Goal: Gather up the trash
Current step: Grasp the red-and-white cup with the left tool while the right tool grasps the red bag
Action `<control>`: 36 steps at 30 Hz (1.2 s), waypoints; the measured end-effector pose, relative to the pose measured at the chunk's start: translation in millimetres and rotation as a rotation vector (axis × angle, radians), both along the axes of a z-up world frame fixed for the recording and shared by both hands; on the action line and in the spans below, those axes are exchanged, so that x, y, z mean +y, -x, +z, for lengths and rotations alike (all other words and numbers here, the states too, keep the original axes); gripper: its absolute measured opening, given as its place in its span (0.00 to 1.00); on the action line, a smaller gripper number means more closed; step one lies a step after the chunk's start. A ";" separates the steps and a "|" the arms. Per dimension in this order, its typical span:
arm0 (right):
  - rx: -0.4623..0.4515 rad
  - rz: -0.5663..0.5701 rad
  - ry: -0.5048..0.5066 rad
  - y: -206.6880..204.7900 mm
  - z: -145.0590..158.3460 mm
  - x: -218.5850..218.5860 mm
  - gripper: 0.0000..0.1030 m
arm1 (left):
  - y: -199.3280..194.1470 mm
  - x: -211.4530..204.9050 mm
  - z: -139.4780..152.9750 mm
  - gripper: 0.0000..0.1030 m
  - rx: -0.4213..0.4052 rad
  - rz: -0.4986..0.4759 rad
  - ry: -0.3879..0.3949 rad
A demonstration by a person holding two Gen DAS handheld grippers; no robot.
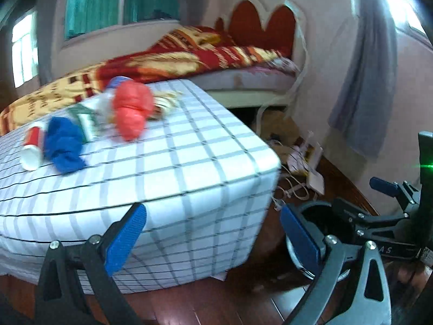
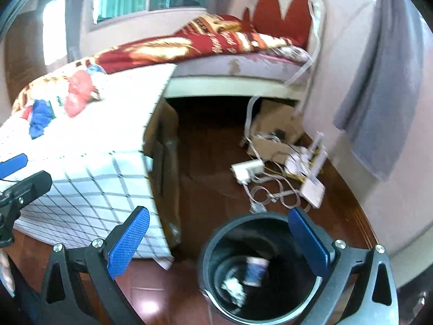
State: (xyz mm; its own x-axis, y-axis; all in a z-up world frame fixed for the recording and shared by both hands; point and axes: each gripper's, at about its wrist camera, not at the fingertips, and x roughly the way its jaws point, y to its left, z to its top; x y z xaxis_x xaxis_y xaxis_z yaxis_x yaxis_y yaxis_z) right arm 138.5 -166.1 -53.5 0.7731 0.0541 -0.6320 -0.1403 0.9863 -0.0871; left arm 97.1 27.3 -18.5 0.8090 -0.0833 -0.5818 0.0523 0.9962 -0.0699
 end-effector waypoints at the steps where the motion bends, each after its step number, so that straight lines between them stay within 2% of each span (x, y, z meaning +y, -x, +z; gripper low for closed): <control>1: -0.008 0.018 -0.008 -2.0 2.7 6.1 1.00 | 1.7 7.2 1.2 0.97 -0.006 0.018 0.002; 4: -0.032 0.088 -0.040 -5.8 9.6 32.3 1.00 | 7.8 39.1 5.3 0.97 -0.023 0.086 0.020; 8: -0.031 0.159 -0.066 -13.3 13.0 66.2 1.00 | 13.9 80.9 7.8 0.97 -0.033 0.182 0.003; 11: -0.028 0.180 -0.052 -17.2 18.1 92.5 1.00 | 18.0 109.1 6.5 0.97 -0.035 0.247 -0.004; 15: -0.037 0.220 -0.087 -21.7 29.0 123.5 1.00 | 20.8 149.6 5.5 0.96 -0.040 0.330 -0.012; 22: -0.066 0.333 -0.046 -43.8 45.0 189.2 1.00 | 4.1 208.3 9.4 0.92 -0.078 0.446 -0.013; 27: -0.067 0.380 -0.022 -75.1 50.7 226.1 1.00 | -21.3 240.7 8.4 0.92 -0.081 0.486 -0.007; 31: -0.036 0.377 0.001 -108.4 44.1 252.8 0.98 | -45.2 260.3 0.9 0.92 -0.051 0.492 0.010; 33: -0.011 0.372 0.000 -123.6 38.1 261.2 0.95 | -57.5 267.5 -5.3 0.91 -0.031 0.484 0.019; 35: 0.028 0.366 0.001 -137.7 31.3 268.3 0.84 | -67.3 272.0 -8.9 0.89 -0.014 0.472 0.033; 36: 0.045 0.366 -0.006 -142.5 29.4 269.5 0.82 | -73.4 274.2 -10.1 0.89 -0.008 0.463 0.043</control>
State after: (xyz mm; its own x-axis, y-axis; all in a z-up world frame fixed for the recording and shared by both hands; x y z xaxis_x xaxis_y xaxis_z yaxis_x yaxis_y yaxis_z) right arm 281.0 103.5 -24.0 0.6730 0.3257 -0.6640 -0.4876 0.8705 -0.0671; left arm 170.5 301.5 -28.6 0.7713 0.2635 -0.5793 -0.3964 0.9111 -0.1133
